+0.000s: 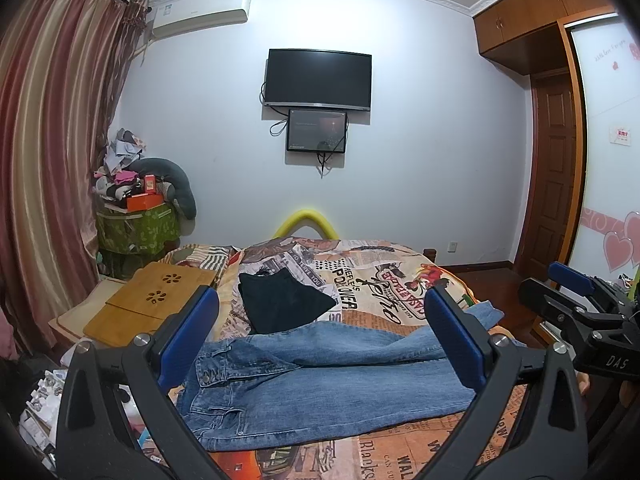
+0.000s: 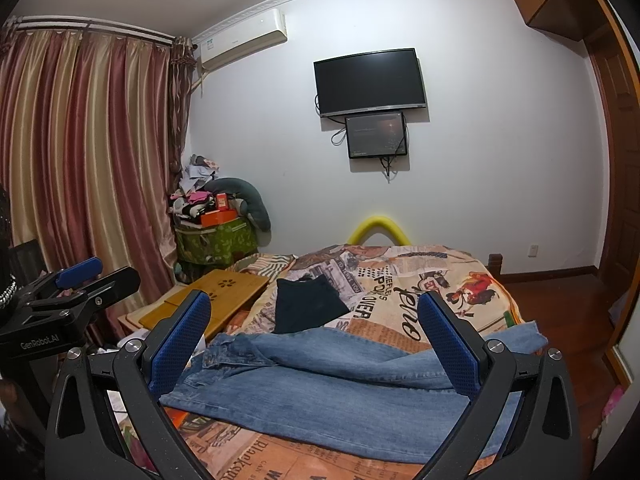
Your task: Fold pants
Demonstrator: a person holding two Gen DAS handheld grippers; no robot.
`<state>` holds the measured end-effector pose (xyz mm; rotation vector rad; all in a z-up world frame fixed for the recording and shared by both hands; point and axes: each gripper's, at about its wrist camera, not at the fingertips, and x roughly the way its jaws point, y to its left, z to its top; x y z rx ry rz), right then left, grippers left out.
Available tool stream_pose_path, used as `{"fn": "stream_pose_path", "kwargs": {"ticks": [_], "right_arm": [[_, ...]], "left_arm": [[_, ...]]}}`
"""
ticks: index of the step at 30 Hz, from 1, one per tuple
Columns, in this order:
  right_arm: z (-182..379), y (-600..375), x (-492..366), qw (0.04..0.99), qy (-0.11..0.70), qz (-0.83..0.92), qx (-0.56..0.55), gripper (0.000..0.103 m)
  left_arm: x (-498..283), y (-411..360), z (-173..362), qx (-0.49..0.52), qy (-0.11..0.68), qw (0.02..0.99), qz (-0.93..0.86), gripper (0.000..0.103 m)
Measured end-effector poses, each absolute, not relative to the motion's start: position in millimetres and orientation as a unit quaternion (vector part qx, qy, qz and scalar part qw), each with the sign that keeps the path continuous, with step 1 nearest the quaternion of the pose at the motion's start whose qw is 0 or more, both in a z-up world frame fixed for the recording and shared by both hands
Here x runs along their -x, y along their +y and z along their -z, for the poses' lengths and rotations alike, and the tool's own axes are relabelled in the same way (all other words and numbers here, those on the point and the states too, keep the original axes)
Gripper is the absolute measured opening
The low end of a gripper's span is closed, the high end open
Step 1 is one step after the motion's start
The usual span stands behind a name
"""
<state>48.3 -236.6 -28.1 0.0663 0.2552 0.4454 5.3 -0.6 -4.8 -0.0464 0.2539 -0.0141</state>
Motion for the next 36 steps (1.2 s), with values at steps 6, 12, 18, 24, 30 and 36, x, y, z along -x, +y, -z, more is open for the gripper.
{"fn": "stream_pose_path", "kwargs": {"ticks": [6,12,18,24,30,36], "right_arm": [[28,-238,-49,0.967,0.127,-0.219,-0.033,0.103],[28,-238,-49,0.967,0.126,-0.219,-0.033,0.103],[28,-239,-49,0.967,0.126,-0.219,-0.033,0.103],[27,-239,-50,0.967,0.129,-0.218,-0.033,0.103],[27,-242,-55,0.967,0.135,-0.215,-0.035,0.103],[30,-243,-65,0.969,0.139,-0.202,-0.035,0.103]], "left_arm": [[-5,-1,5,0.023,0.127,0.992,0.007,0.103],[-5,-1,5,0.023,0.126,0.992,0.007,0.103],[-5,0,4,0.023,0.126,0.992,0.006,0.103],[-6,-1,5,0.023,0.127,0.992,0.006,0.103],[-6,-1,5,0.022,0.127,0.992,0.005,0.103],[-23,3,7,0.026,0.141,0.990,0.014,0.103]]}}
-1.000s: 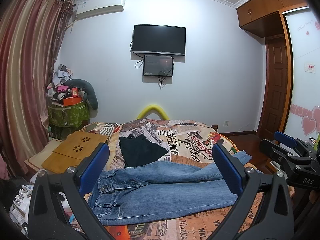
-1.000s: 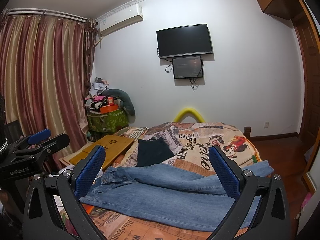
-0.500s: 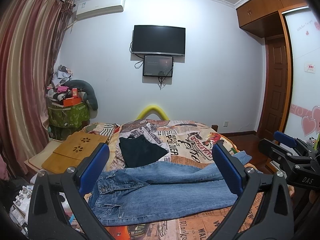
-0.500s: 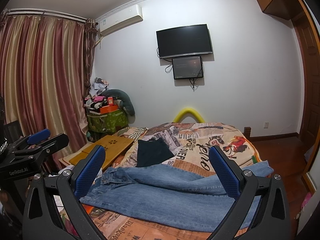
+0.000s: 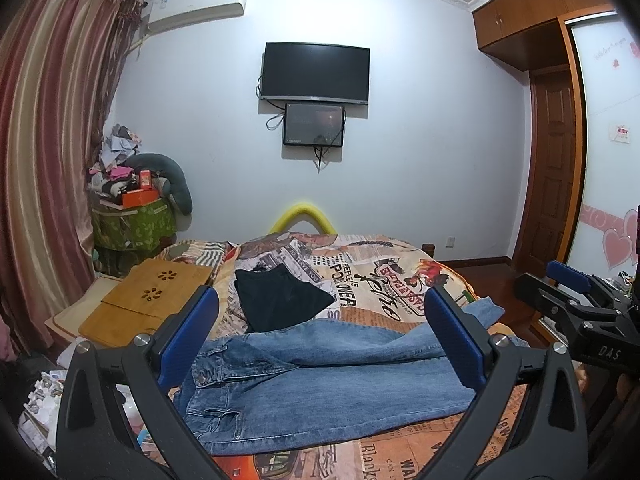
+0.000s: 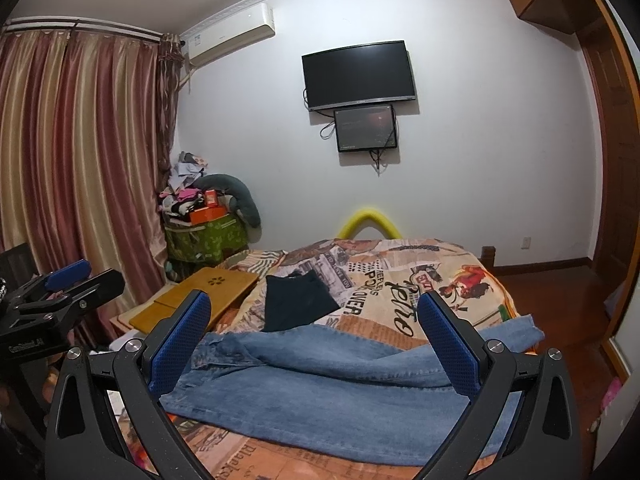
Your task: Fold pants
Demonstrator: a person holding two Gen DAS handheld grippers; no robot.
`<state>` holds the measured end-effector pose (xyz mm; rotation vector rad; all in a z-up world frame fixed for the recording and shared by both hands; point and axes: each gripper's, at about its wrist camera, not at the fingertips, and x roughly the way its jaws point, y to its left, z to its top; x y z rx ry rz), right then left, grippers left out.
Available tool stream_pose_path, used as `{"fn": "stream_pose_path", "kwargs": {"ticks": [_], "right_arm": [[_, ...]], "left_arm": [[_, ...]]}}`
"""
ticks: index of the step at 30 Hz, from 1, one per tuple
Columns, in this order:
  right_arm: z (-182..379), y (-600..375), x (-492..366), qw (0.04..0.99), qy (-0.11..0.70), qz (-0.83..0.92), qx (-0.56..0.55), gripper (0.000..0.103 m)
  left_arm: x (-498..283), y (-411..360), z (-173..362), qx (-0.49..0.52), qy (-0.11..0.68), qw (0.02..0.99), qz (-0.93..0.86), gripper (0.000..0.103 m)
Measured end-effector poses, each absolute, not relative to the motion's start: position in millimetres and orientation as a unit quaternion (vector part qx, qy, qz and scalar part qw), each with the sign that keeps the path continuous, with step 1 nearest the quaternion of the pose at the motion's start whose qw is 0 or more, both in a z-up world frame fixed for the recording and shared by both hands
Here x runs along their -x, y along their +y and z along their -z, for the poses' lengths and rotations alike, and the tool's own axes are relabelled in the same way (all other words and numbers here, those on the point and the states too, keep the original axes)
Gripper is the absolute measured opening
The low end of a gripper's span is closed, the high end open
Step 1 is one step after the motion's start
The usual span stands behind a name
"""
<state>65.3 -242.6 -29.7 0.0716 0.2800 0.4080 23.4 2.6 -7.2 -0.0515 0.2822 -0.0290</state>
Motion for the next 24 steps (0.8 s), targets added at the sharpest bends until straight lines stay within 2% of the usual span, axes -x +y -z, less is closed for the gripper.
{"fn": "stream_pose_path", "kwargs": {"ticks": [13,24], "right_arm": [[61,-238,-146,0.963,0.188,-0.190,-0.015,0.102],[114,-228,-241,0.939,0.280,-0.195,0.036,0.102]], "left_arm": [[-135,47,46,0.032,0.224,0.974,-0.030,0.103],[-271,109,121,0.002,0.346,0.934,-0.088,0.103]]}}
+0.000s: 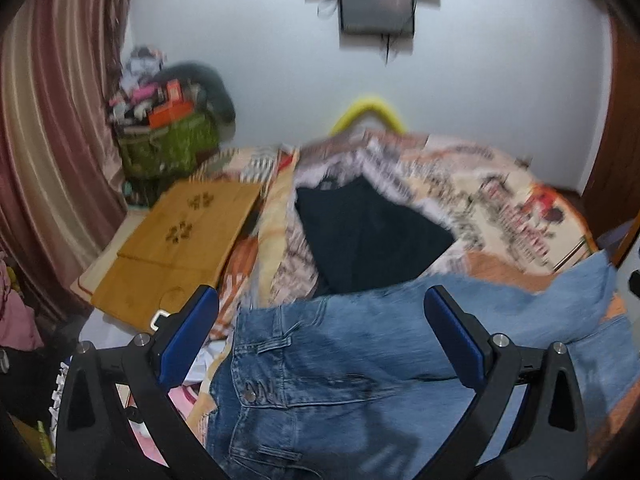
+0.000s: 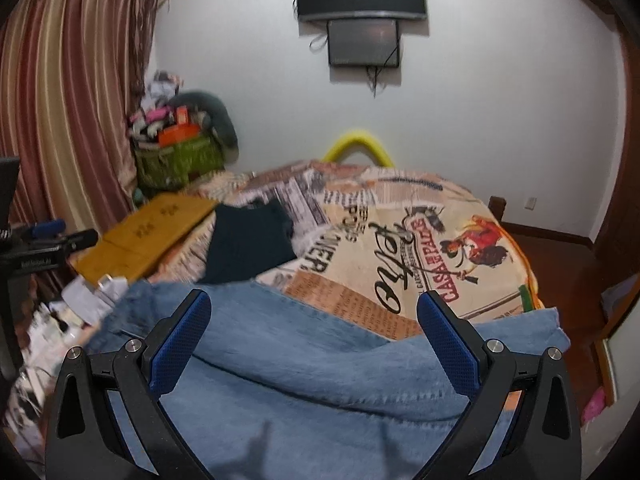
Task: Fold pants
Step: 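Lower both tools to the blue jeans and grasp the waistband with the left tool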
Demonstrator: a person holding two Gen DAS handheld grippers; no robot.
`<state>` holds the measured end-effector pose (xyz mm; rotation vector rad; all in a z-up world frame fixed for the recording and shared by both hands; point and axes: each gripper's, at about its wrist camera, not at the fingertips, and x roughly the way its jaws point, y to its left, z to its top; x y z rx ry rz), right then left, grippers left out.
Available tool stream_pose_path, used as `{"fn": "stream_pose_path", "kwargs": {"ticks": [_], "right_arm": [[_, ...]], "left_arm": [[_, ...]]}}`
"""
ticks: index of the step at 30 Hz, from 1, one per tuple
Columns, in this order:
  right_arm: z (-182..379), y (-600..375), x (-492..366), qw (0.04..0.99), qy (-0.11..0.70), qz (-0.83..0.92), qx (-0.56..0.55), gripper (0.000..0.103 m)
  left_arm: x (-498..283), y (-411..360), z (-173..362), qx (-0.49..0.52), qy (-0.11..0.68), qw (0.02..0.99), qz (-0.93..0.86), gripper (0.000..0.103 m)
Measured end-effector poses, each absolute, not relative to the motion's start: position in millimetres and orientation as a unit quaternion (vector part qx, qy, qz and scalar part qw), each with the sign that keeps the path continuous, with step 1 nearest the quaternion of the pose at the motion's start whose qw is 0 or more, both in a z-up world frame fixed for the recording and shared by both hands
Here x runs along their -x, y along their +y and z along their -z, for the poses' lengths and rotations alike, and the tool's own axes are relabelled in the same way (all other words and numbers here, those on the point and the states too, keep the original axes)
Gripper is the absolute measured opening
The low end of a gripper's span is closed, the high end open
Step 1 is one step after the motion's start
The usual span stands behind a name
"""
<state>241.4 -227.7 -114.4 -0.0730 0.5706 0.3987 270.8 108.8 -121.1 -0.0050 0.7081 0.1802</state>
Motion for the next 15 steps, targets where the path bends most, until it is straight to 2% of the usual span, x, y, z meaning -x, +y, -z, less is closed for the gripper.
{"fn": "stream_pose_path", "kwargs": {"ticks": [6,7,8,9,11,15], "right_arm": [[153,-226,-300,0.909,0.354,-0.217,0.043,0.099],[160,-226,-308,0.902,0.367,-0.223,0.042,0.099],[166,-226,-317,0.896,0.379,-0.228,0.042,0.097],[174,-225,-325,0.888,0.393,-0.234,0.041,0.094],[188,-223,-339,0.876,0.415,-0.242,0.044,0.088],[212,-217,-360,0.850,0.456,-0.258,0.058,0.071]], "left_arm": [[-327,138,182,0.017,0.438,0.896,-0.075,0.103],[-333,143,191,0.022,0.451,0.889,-0.075,0.101],[-341,150,202,0.027,0.467,0.881,-0.076,0.093],[-346,154,210,0.029,0.481,0.873,-0.077,0.086],[-357,159,227,0.032,0.502,0.861,-0.077,0.081],[-375,173,252,0.033,0.526,0.845,-0.090,0.077]]}}
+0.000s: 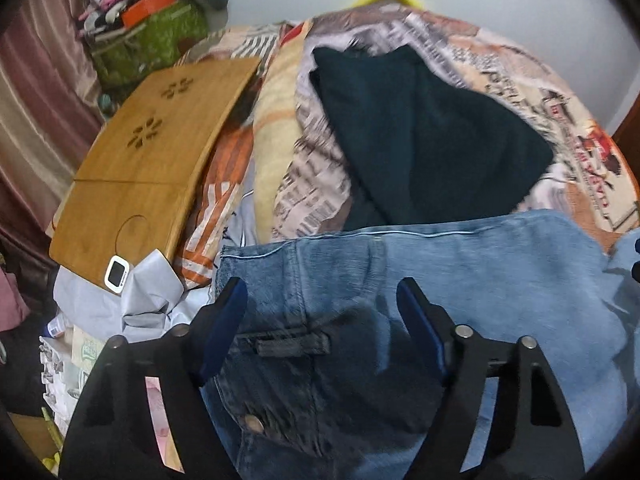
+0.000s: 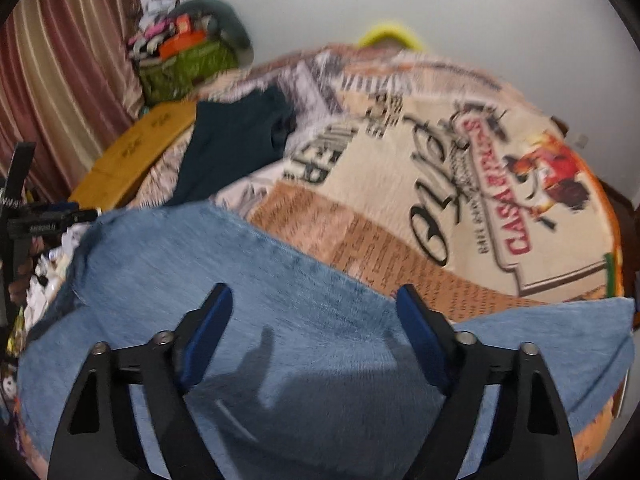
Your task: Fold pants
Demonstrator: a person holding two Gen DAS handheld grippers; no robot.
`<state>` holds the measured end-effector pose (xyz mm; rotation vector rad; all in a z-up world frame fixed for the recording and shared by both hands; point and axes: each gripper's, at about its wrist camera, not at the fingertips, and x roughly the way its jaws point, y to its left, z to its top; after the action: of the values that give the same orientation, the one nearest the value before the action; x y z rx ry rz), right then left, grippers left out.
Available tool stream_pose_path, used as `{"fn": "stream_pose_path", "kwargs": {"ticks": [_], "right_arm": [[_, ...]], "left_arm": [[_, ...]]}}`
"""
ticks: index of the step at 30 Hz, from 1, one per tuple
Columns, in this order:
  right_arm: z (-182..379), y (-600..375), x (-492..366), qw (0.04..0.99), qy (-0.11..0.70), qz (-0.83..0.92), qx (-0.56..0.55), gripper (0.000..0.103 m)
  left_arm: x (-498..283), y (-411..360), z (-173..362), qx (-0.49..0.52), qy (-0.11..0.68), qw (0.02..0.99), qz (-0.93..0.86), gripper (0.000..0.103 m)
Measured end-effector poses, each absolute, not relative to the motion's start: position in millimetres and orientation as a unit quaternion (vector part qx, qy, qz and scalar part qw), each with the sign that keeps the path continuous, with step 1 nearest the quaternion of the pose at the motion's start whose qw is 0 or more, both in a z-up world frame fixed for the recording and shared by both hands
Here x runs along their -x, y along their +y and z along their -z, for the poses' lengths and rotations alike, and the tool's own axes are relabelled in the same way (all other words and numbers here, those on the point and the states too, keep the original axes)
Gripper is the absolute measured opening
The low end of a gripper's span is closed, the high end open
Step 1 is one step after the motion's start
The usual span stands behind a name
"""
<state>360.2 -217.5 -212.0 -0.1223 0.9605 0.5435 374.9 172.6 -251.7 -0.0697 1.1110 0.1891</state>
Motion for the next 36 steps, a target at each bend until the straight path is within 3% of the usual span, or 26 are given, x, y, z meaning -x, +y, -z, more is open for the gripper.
{"fn": "stream_pose_path", "kwargs": {"ticks": [5,7,8,10,13,15,16,17,19,20,21,32,33,35,36], "right_arm": [[233,-207,-375,0.818,0.490,-0.292,0.076,0.069],[237,-201,-379,0.814,0.492,-0.295,0.089,0.069],[240,-198,-380,0.812,0.494,-0.296,0.095,0.069],[245,-190,-382,0.807,0.496,-0.301,0.112,0.061],[253,-180,-382,0.805,0.494,-0.301,0.133,0.060],[256,-179,-383,0.808,0.491,-0.302,0.124,0.056],[257,-180,-384,0.809,0.491,-0.301,0.120,0.050],[257,-181,-386,0.809,0.491,-0.300,0.119,0.045],[258,-183,-390,0.811,0.492,-0.294,0.116,0.026],[259,-182,-393,0.812,0.493,-0.291,0.119,0.021],[259,-183,-393,0.811,0.493,-0.292,0.121,0.004],[226,-179,-378,0.824,0.456,-0.305,0.141,0.000],[225,-179,-378,0.819,0.460,-0.310,0.146,0.002],[232,-179,-382,0.812,0.469,-0.295,0.183,0.017],[236,-180,-384,0.811,0.472,-0.284,0.197,0.032]], "left_arm": [[-398,189,280,0.055,0.559,0.822,-0.095,0.076],[-404,193,290,0.074,0.571,0.813,-0.090,0.071],[-407,196,298,0.101,0.582,0.803,-0.079,0.065],[-409,200,306,0.126,0.590,0.793,-0.076,0.062],[-409,195,312,0.116,0.592,0.794,-0.076,0.054],[-407,189,312,0.089,0.591,0.797,-0.087,0.039],[-405,185,309,0.073,0.589,0.799,-0.096,0.034],[-405,184,307,0.057,0.585,0.802,-0.106,0.017],[-401,176,301,0.018,0.572,0.811,-0.125,0.010],[-400,175,296,0.016,0.566,0.815,-0.126,0.008],[-399,175,293,0.014,0.562,0.817,-0.129,0.006],[-373,181,211,0.010,0.480,0.867,-0.132,0.005],[-367,182,207,0.009,0.476,0.869,-0.131,0.005],[-357,182,206,0.004,0.474,0.871,-0.128,0.005],[-355,182,207,0.003,0.474,0.871,-0.127,0.005]]}}
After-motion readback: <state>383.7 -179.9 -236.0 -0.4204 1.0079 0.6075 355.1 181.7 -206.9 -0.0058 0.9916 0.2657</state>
